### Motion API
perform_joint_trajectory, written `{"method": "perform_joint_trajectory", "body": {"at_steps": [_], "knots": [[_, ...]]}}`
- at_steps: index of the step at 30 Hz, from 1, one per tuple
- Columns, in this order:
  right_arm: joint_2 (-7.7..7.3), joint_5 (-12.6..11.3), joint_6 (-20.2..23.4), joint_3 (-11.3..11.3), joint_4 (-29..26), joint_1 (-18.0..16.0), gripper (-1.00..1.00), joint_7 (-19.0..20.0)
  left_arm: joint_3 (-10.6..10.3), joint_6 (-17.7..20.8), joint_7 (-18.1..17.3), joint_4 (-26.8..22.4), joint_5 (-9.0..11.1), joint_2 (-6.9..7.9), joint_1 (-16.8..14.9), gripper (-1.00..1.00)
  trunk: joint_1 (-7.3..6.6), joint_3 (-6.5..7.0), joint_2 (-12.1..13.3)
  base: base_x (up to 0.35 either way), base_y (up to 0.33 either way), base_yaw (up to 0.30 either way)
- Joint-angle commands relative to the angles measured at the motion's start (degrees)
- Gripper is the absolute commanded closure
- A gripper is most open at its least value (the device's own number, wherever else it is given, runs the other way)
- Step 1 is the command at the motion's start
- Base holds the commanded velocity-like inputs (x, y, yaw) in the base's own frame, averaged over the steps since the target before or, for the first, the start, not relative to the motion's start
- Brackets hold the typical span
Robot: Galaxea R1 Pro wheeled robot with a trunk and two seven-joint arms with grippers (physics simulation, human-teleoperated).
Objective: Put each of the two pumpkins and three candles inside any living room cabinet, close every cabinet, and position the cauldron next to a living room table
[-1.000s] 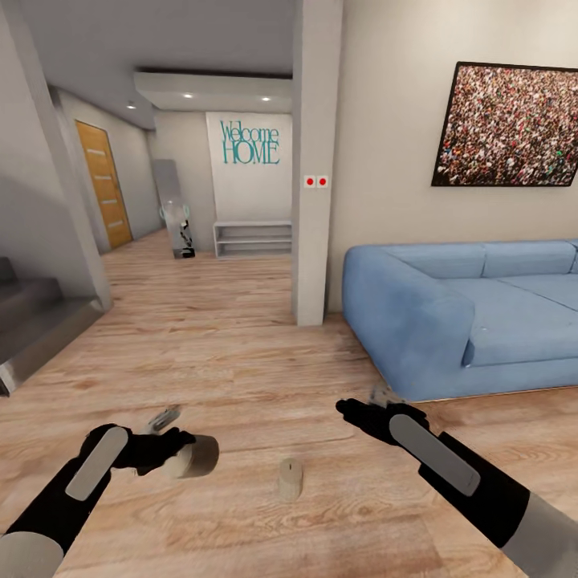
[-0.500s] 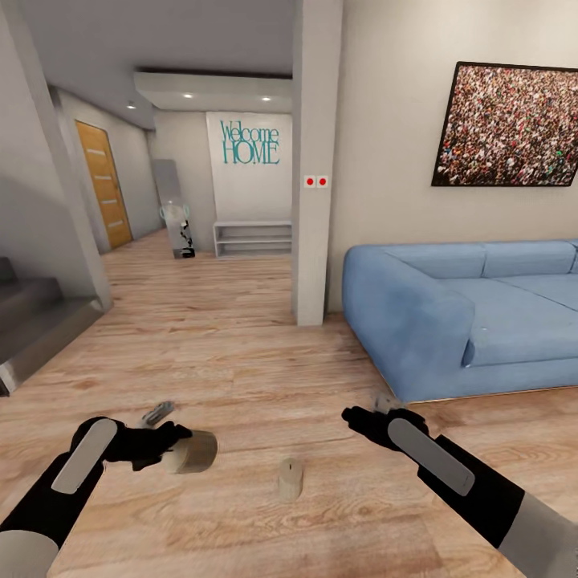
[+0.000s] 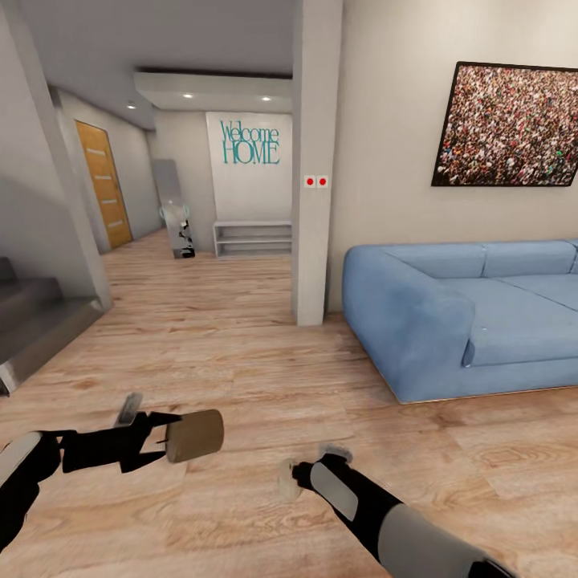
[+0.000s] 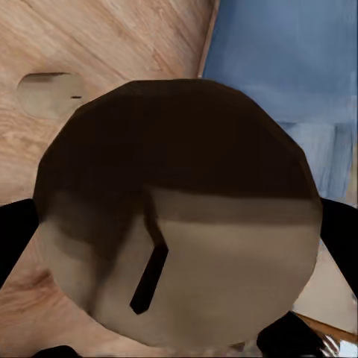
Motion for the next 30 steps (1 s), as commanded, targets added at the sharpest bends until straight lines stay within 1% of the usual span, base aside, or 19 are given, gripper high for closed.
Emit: {"method": "perform_joint_trajectory", "body": {"at_steps": [1,3,7,8,11,12,13,16,18,22,26,30], "knots": [[0.16,-0.1,0.2,0.3,0.9,-0.1,-1.0,0.9,-0.1,-0.1,0.6,-0.6,1.5,0.24,0.2,1.0,-0.01,-0.06,0.0,0.0,0.0,0.0],[0.41,0.1,0.4,0.3,3.4,-0.8,-1.0,3.5,-0.1,-0.1,0.6,-2.6,3.2,0.63,1.1,1.0,-0.01,-0.06,0.0,0.0,0.0,0.0],[0.6,0.5,-0.3,0.3,9.9,-3.2,-1.0,6.8,-0.1,-0.1,0.6,-5.6,6.3,1.46,2.8,1.0,-0.01,-0.06,0.0,0.0,0.0,0.0],[0.57,0.6,-1.2,0.4,11.8,-3.6,-1.0,9.2,-0.1,-0.1,0.6,-6.0,7.0,1.7,3.1,1.0,-0.01,-0.06,0.0,0.0,0.0,0.0],[0.55,0.8,-3.3,0.4,14.8,-3.9,-1.0,13.2,-0.2,-0.1,0.6,-6.5,7.7,1.89,3.3,1.0,-0.01,-0.06,0.0,0.0,0.0,0.0],[0.57,1.2,-3.9,0.5,15.2,-3.9,-1.0,13.7,-0.2,-0.1,0.6,-6.5,7.8,1.91,3.3,1.0,-0.01,-0.06,0.0,0.0,0.0,0.0],[0.6,2.3,-5.0,0.5,15.6,-3.9,-1.0,14.1,-0.2,-0.1,0.6,-6.6,7.8,1.93,3.3,1.0,-0.01,-0.06,0.0,0.0,0.0,0.0],[0.61,4.6,-6.5,0.5,16.0,-4.0,-1.0,14.4,-0.2,-0.1,0.6,-7.3,8.0,1.94,3.4,1.0,-0.01,-0.06,0.0,0.0,0.0,0.0],[0.57,5.1,-6.8,0.5,16.1,-4.0,-1.0,14.5,-0.2,-0.1,0.6,-7.9,8.0,1.94,3.5,1.0,-0.01,-0.06,0.0,0.0,0.0,0.0],[0.55,5.3,-7.1,0.5,16.1,-4.0,-1.0,14.6,-0.2,-0.1,0.6,-8.1,8.1,1.94,3.6,1.0,-0.01,-0.06,0.0,0.0,0.0,0.0],[0.62,6.1,-8.5,0.6,17.7,-4.0,-1.0,14.5,-0.2,-0.1,0.4,-8.3,9.1,1.98,3.7,1.0,-0.01,-0.06,0.0,0.0,0.0,0.0],[0.63,6.7,-9.0,0.6,18.2,-4.0,-1.0,14.5,-0.2,-0.1,0.3,-8.4,9.5,2.02,3.8,1.0,-0.01,-0.06,0.0,0.0,0.0,0.0]]}}
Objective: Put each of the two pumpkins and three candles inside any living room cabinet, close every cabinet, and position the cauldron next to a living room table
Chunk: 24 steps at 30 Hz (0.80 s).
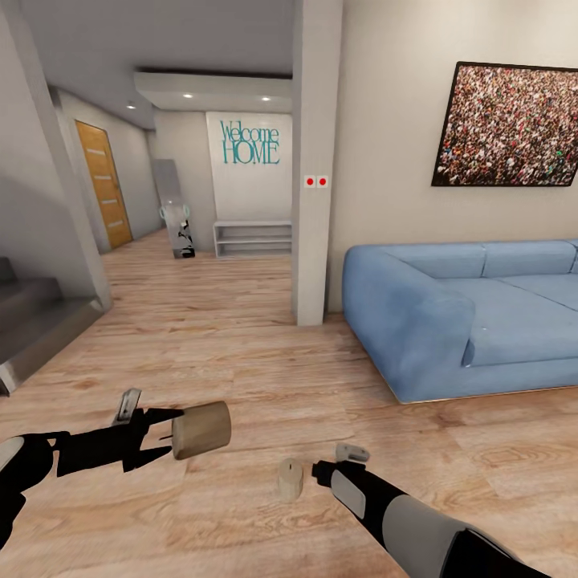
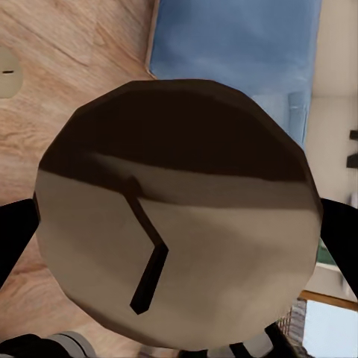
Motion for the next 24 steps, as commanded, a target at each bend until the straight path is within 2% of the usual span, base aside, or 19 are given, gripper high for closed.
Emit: {"method": "perform_joint_trajectory", "body": {"at_steps": [1,9,24], "knots": [[-0.03,-0.2,0.2,0.4,-0.1,0.0,-1.0,-0.4,0.0,0.0,0.5,-0.1,0.7,0.06,0.0,1.0,-0.01,-0.06,0.0,0.0,0.0,0.0],[-0.03,-0.1,0.2,0.4,-0.5,0.0,-1.0,-0.3,0.0,0.0,0.5,-0.9,0.7,0.13,0.0,1.0,-0.01,-0.06,0.0,0.039,0.018,0.0],[-0.03,-0.1,0.2,0.4,-0.8,0.0,-1.0,-0.2,0.0,0.0,0.5,-0.9,0.7,0.13,0.0,1.0,-0.01,-0.06,0.0,0.282,0.127,0.0]]}}
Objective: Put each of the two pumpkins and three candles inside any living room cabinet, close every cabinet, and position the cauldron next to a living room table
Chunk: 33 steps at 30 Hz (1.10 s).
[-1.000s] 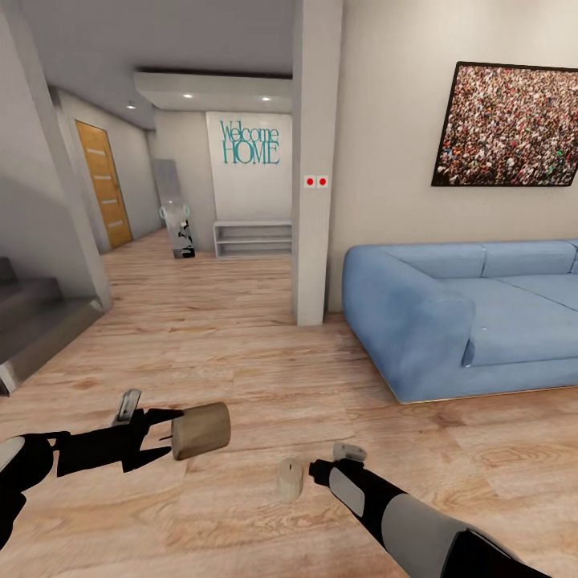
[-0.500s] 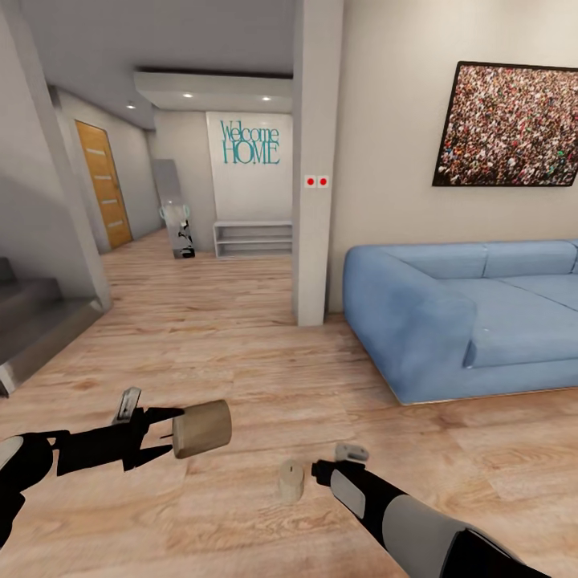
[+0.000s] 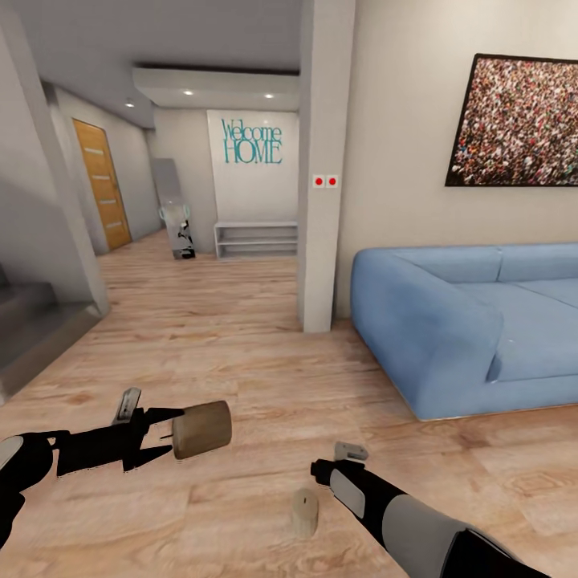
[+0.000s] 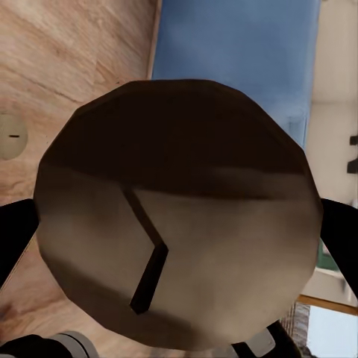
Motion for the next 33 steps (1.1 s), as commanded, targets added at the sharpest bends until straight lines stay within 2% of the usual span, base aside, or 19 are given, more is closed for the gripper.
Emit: {"method": "perform_joint_trajectory", "body": {"at_steps": [1,9,13,17,21,23,26,33], "knots": [[-0.03,-0.2,0.3,0.4,-0.1,-0.1,-1.0,-0.4,0.0,-0.1,0.5,0.0,1.0,0.03,0.0,1.0,0.02,-0.06,0.0,0.292,0.133,0.0],[-0.03,-0.2,0.3,0.4,-0.1,-0.1,-1.0,-0.4,0.0,-0.1,0.5,0.0,1.1,0.03,0.0,1.0,0.02,-0.06,0.0,0.291,0.138,0.0],[-0.04,-0.2,0.3,0.4,-0.1,-0.1,-1.0,-0.3,0.0,-0.1,0.4,0.0,3.0,0.03,0.0,1.0,0.02,-0.06,0.0,0.166,0.091,0.0],[-0.1,-0.2,0.3,0.4,-0.1,-0.1,-1.0,-0.2,0.0,0.1,0.4,-0.3,3.6,0.08,0.0,1.0,0.02,-0.06,0.0,0.023,0.013,0.0],[-0.11,-0.2,0.3,0.4,-0.1,-0.1,-1.0,0.5,0.4,0.1,0.1,-2.7,4.5,0.1,1.7,1.0,0.46,-0.42,-0.8,0.003,0.002,0.0],[-0.11,-0.2,0.3,0.4,-0.1,-0.1,-1.0,0.7,0.5,0.1,-1.0,-3.2,6.0,0.88,2.3,1.0,0.9,-0.78,-1.6,0.0,0.0,0.0],[-0.17,-0.2,0.3,0.5,-0.1,-0.1,-1.0,0.9,0.4,0.1,-3.2,-3.2,6.8,2.85,2.5,1.0,1.56,-1.32,-2.8,0.0,0.0,0.0],[-0.28,-0.2,0.6,1.6,-0.1,-0.1,-1.0,3.2,0.3,0.1,-5.5,-3.0,6.9,3.53,2.6,1.0,3.09,-2.57,-5.6,0.0,0.0,0.0]]}}
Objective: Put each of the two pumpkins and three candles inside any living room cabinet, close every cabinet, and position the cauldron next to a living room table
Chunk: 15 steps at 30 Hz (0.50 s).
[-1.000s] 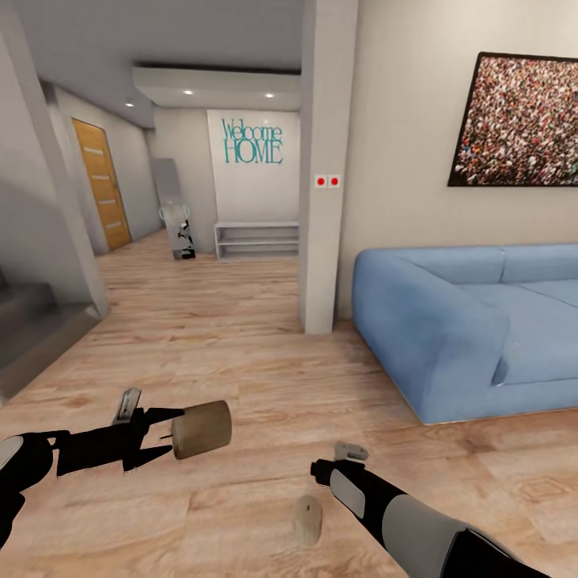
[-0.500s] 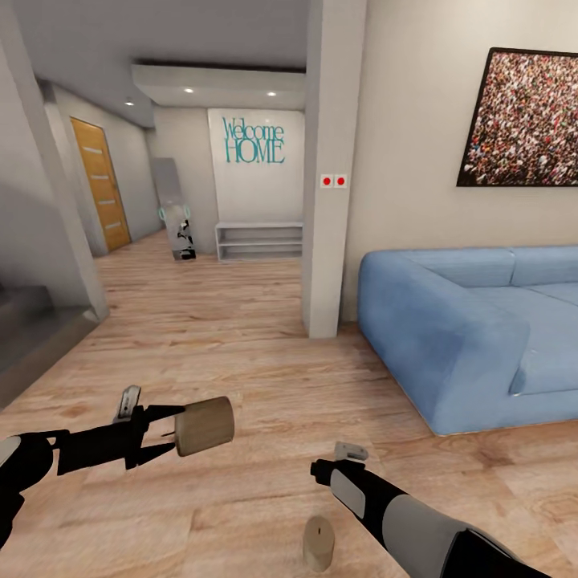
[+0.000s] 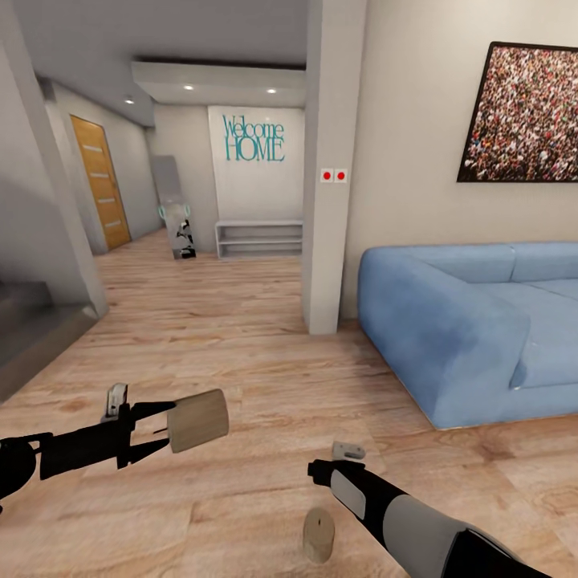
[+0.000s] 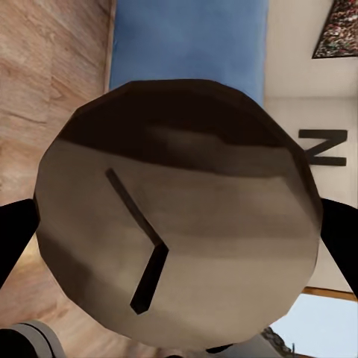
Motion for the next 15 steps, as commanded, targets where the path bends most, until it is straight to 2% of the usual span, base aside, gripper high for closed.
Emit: {"method": "perform_joint_trajectory", "body": {"at_steps": [1,3,15], "knots": [[-0.03,-0.3,0.1,0.4,-0.1,0.0,-1.0,-0.3,0.0,-0.1,0.5,0.0,0.8,0.04,0.0,1.0,0.21,-0.24,-0.4,0.0,0.0,0.0],[-0.04,-0.3,0.0,0.4,-0.2,0.0,-1.0,-0.2,0.0,0.0,0.5,0.0,0.7,0.05,0.0,1.0,0.65,-0.6,-1.2,0.0,0.0,0.0],[-0.07,-0.3,-0.1,0.5,-0.4,0.0,-1.0,-0.1,-0.1,0.0,0.4,0.0,0.7,0.05,0.0,1.0,0.96,-3.26,-1.4,0.0,0.0,0.0]]}}
